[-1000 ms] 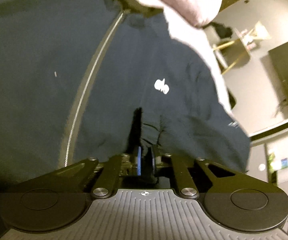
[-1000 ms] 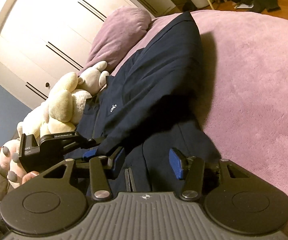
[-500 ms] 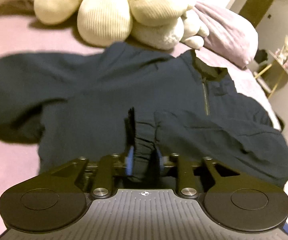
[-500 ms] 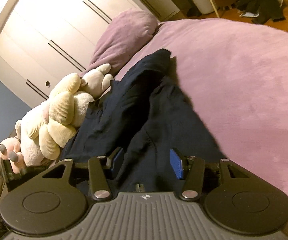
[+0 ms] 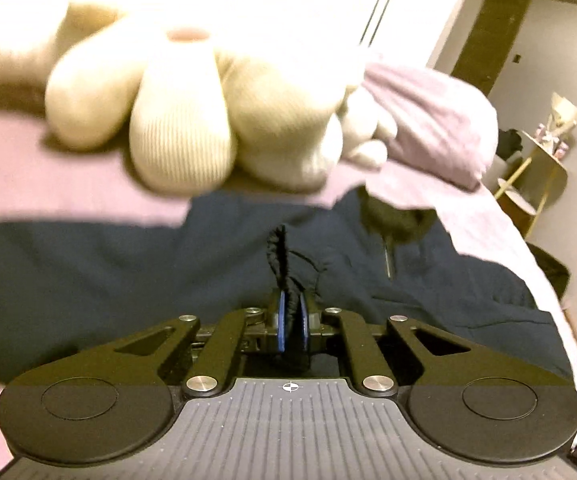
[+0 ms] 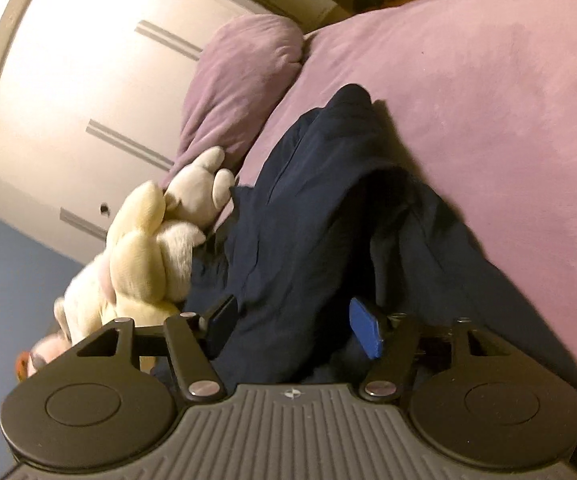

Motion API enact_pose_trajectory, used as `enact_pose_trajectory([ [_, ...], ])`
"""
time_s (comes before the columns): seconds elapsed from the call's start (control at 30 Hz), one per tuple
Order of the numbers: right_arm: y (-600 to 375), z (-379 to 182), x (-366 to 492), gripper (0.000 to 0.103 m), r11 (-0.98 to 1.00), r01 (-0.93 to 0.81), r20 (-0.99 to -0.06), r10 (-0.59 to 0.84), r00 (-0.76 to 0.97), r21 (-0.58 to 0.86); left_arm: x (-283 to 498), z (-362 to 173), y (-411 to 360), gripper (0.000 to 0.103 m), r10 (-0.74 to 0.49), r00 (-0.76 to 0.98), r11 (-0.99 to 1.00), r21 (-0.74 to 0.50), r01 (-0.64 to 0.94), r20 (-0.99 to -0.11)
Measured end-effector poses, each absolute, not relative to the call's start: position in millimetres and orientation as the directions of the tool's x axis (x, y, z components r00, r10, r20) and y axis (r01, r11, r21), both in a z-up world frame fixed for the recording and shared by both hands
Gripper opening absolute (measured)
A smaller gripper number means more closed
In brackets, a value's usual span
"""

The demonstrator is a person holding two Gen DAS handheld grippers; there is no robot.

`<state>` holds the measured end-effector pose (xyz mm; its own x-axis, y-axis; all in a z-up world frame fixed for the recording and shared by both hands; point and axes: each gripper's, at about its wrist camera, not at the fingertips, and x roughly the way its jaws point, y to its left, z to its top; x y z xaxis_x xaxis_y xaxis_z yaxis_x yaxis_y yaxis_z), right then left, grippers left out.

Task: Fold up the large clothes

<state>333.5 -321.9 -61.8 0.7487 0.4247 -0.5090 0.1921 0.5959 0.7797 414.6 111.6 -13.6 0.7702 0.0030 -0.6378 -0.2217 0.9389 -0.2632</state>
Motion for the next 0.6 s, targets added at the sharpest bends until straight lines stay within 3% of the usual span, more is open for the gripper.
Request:
enact_pose_trajectory([
  [0.1, -322, -72, 358, 0.06, 0.585, 0.275, -0.558, 0.381, 0.737, 0.763, 420, -5, 107, 0.01, 0.041, 0.787, 0.956, -0.204, -0.209, -0.615],
  [0.23, -323, -73, 377, 0.014, 0.65, 0.347, -0.644, 0.294, 0.706, 0.677, 425, -18, 100, 0.01, 0.027, 0.778, 0.964, -0.189, -0.187, -0.628],
  [0.33, -333, -62, 361, 0.014, 0.684, 0.297, -0.571, 0.212, 0.793, 0.666, 431, -41, 94, 0.011, 0.02, 0.744, 0.964, -0.184, -0.191, -0.668],
  [0.5, -324, -73, 356, 0.01, 0.861, 0.272, -0.629, 0.069, 0.774, 0.43, 437, -78, 86, 0.014, 0.086, 0.682, 0.974, -0.083, -0.211, -0.726],
  [0.57, -317, -65, 356, 0.016, 0.893, 0.241, -0.636, 0.064, 0.769, 0.38, 435, -79, 90, 0.016, 0.082, 0.684, 0.976, -0.082, -0.204, -0.725],
  [0.6, -315, -58, 355, 0.027, 0.902, 0.226, -0.645, 0.072, 0.761, 0.367, 434, -78, 93, 0.016, 0.078, 0.688, 0.975, -0.087, -0.202, -0.722],
])
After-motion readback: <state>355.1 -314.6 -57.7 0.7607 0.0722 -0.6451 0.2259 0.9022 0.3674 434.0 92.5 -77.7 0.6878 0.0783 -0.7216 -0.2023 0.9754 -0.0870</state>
